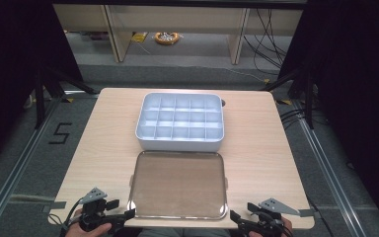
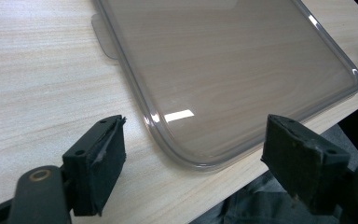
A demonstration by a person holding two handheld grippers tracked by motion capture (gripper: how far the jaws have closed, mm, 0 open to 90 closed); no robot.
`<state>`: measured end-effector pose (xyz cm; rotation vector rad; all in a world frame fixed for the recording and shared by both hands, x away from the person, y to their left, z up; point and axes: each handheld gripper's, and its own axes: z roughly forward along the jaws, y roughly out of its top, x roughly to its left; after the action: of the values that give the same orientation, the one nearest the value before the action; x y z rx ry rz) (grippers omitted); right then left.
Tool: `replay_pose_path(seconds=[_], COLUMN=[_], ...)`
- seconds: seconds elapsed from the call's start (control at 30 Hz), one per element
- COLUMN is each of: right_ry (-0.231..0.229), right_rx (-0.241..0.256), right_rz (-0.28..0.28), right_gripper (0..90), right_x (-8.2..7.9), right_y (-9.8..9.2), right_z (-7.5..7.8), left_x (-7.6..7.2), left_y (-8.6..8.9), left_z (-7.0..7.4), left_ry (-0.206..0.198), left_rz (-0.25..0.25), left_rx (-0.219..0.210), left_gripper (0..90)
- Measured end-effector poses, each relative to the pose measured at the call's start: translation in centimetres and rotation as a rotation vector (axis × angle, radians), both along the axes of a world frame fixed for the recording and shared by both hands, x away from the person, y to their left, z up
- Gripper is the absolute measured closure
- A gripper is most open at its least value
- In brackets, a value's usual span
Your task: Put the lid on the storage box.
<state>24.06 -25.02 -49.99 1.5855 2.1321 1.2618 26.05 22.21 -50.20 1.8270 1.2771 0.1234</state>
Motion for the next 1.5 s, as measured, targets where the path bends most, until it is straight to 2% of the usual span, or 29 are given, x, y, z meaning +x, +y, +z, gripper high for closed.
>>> replay_pose_path(seconds=[0.03, 0.07, 0.1, 0.13, 0.2, 0.23, 0.27, 0.3, 0.37, 0.43, 0.5, 0.53, 0.6, 0.63, 0.7, 0.77, 0.8, 0.87, 0.9, 1.03, 1.1, 1.13, 1.17, 1.2, 1.27, 1.3, 1.4, 1.43, 1.5], right_ry=[-0.002, 0.029, 0.032, 0.006, 0.009, 0.043, 0.0, 0.023, 0.015, 0.027, 0.023, 0.037, 0.044, 0.029, 0.029, 0.034, 0.041, 0.046, 0.049, 0.064, 0.071, 0.11, 0.11, 0.071, 0.077, 0.078, 0.082, 0.087, 0.084], right_rx=[-0.004, 0.033, 0.04, 0.024, 0.019, 0.042, 0.053, 0.036, 0.036, 0.086, 0.109, 0.154, 0.16, 0.148, 0.168, 0.167, 0.173, 0.17, 0.159, 0.151, 0.153, 0.181, 0.181, 0.147, 0.15, 0.15, 0.15, 0.148, 0.144], right_rz=[-0.001, -0.022, -0.021, -0.002, 0.0, -0.021, 0.01, -0.003, -0.007, -0.005, -0.002, 0.006, -0.009, 0.008, 0.005, 0.015, 0.019, 0.017, 0.016, 0.016, 0.018, 0.013, 0.013, 0.023, 0.025, 0.029, 0.023, 0.022, 0.022], right_gripper=[25.5, 25.9, 26.2, 26.4, 26.5, 26.5, 26.5, 26.5, 26.3, 25.2, 24.7, 24.1, 24.1, 24.1, 24.3, 24.4, 24.7, 25.3, 25.9, 30.0, 30.4, 31.5, 31.5, 32.0, 32.3, 32.9, 33.3, 33.5, 34.4], right_x=[0.0, -0.1, -0.1, 0.1, 0.1, 0.0, 0.3, 0.3, 0.4, 0.8, 0.9, 1.2, 1.3, 1.7, 2.1, 2.6, 2.8, 3.0, 3.3, 4.4, 4.6, 4.6, 4.6, 5.0, 5.0, 5.1, 5.2, 5.3, 5.4], right_y=[0.0, 0.3, 0.3, 0.0, 0.0, 0.3, 0.1, 0.1, 0.1, 0.3, 0.3, 0.5, 0.7, 0.6, 0.8, 1.1, 1.3, 1.5, 1.6, 2.4, 2.4, 2.7, 2.7, 2.6, 2.6, 2.6, 2.6, 2.6, 2.6], right_z=[0.0, 0.0, 0.0, -0.1, -0.1, 0.0, -0.2, -0.1, -0.2, -0.4, -0.4, -0.4, -0.4, -0.4, -0.5, -0.6, -0.6, -0.7, -0.7, -0.9, -0.9, -0.7, -0.7, -0.9, -0.9, -1.0, -1.1, -1.1, -1.1], left_x=[0.0, 0.0, 0.0, 0.1, 0.1, 0.1, 0.1, 0.1, 0.1, 0.2, 0.3, 0.4, 0.7, 0.7, 1.1, 1.4, 1.3, 1.5, 1.9, 3.0, 3.4, 3.9, 3.9, 4.1, 4.6, 4.7, 5.3, 5.5, 5.8], left_y=[0.0, 0.1, 0.1, 0.1, 0.0, 0.0, -0.1, -0.1, -0.1, -0.1, -0.1, -0.1, -0.1, -0.1, 0.0, -0.1, -0.3, -0.3, -0.2, 0.0, -0.1, 0.0, 0.0, 0.0, 0.3, 0.1, 0.1, 0.0, 0.0], left_z=[0.0, 0.0, 0.0, 0.0, 0.0, 0.0, 0.0, -0.1, -0.1, -0.1, -0.1, -0.1, -0.1, -0.1, -0.1, -0.1, 0.1, 0.1, 0.0, 0.0, -0.1, -0.1, -0.1, -0.1, -0.2, -0.3, -0.6, -0.6, -0.6], left_ry=[-0.003, -0.006, -0.006, -0.006, -0.006, 0.0, -0.005, -0.003, -0.001, -0.002, 0.0, -0.002, -0.001, 0.003, -0.024, -0.026, 0.017, 0.013, -0.008, 0.014, 0.025, 0.026, 0.026, 0.029, 0.035, 0.039, 0.06, 0.065, 0.063], left_rz=[0.004, 0.001, 0.001, 0.001, -0.003, -0.001, -0.002, -0.003, -0.003, -0.005, -0.006, 0.0, -0.007, 0.003, -0.022, -0.016, 0.013, 0.015, -0.002, 0.004, 0.031, 0.039, 0.039, 0.038, 0.024, 0.051, 0.039, 0.048, 0.039], left_rx=[-0.001, -0.003, -0.003, -0.004, -0.007, -0.012, -0.011, -0.01, -0.008, -0.008, -0.012, -0.021, -0.017, -0.027, -0.018, -0.023, -0.031, -0.03, -0.037, -0.024, -0.029, -0.017, -0.017, -0.015, 0.007, -0.018, -0.006, -0.021, 0.002], left_gripper=[20.4, 20.0, 19.8, 19.7, 19.5, 18.7, 18.7, 18.7, 18.8, 19.2, 19.6, 21.6, 22.4, 23.8, 27.0, 28.8, 29.7, 30.0, 30.1, 35.6, 37.8, 41.7, 42.5, 43.2, 44.1, 45.4, 47.8, 48.3, 50.6])
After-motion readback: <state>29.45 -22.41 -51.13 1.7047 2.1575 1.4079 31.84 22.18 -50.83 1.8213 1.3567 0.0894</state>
